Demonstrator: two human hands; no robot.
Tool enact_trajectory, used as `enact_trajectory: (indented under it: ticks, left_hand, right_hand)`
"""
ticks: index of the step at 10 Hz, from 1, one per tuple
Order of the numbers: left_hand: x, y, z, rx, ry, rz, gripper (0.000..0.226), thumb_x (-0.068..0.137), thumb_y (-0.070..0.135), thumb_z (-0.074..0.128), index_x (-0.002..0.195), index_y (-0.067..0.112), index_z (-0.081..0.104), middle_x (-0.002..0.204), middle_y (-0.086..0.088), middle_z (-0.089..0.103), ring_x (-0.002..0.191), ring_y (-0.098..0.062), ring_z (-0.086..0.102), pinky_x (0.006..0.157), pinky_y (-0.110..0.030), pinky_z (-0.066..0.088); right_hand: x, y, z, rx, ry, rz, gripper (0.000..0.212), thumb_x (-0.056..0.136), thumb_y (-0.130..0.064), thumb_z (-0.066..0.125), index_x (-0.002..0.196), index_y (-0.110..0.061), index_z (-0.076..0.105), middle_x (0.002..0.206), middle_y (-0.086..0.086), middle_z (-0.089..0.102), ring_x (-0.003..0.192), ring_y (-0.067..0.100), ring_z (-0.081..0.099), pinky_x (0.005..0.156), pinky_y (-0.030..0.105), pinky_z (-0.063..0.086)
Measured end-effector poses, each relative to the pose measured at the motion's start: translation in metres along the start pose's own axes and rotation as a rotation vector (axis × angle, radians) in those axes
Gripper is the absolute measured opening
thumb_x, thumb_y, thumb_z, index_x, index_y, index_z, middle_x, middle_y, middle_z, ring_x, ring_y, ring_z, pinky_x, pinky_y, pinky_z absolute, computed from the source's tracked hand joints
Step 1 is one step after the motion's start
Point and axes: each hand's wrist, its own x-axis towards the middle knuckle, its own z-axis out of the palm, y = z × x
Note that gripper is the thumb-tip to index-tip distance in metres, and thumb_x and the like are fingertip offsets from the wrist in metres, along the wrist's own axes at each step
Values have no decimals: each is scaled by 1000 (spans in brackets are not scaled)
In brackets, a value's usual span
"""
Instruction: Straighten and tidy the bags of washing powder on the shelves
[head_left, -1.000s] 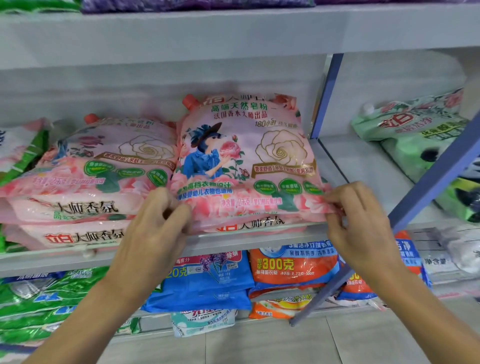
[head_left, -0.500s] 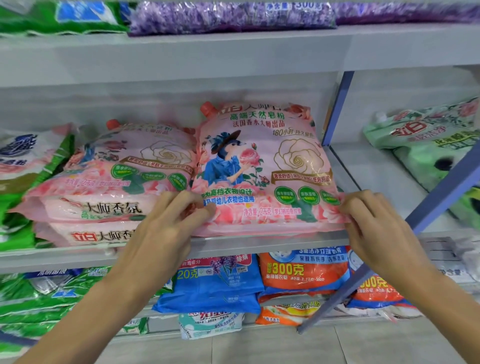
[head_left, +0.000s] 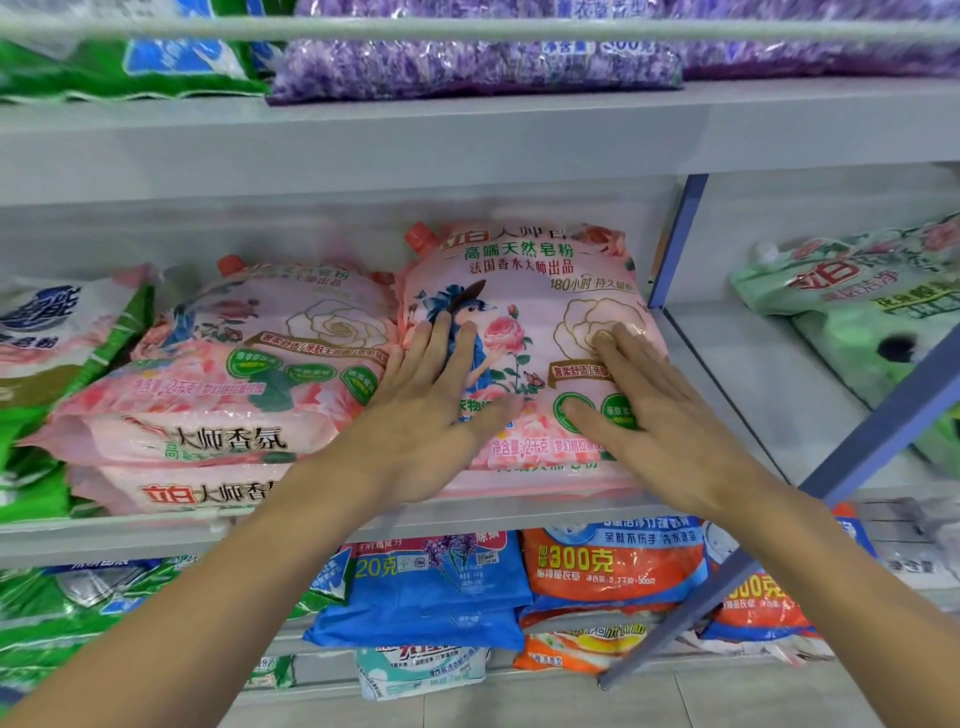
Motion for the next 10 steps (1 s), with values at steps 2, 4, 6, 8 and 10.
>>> enact_trajectory:
  ticks: [2,4,6,8,10]
  left_hand:
    - [-3,0,6,22,53,-19,83,95,74,20,159,34,-17,165,9,-30,150,-8,-29,122,-29,-14]
    - [-6,-1,10,30,117,-26,82,97,71,19,162,30,-8,170,9,-17,155,-11,-16,124,-30,-6]
    - [-41,12,16,-15,246,-57,73,104,60,26,163,19,14,171,-1,8,157,-20,8,125,-33,7]
    - [-89,17,5,-42,119,-106,68,106,54,32,163,24,10,171,-5,7,157,-24,2,126,-36,4]
    - [-142,19,-14,-32,131,-137,76,97,60,26,160,18,24,168,-12,21,156,-31,14,127,-44,13]
  right_hand:
    - [1,6,7,-3,6,-7,92,85,-83,26,160,-41,-6,165,-25,-12,146,-10,-13,123,25,-6]
    - [-9,-3,17,41,149,1,76,98,-67,35,162,-33,12,169,-16,7,154,2,1,127,32,1]
    - [-38,-34,26,83,231,60,61,105,-48,36,159,-19,30,165,1,29,153,18,22,127,40,17]
    - [-72,-54,14,0,59,100,67,104,-53,35,160,-17,24,169,4,18,156,24,12,127,43,11]
    - [-105,-86,-3,-30,53,79,66,104,-49,43,160,-17,27,168,6,22,156,25,16,125,47,18]
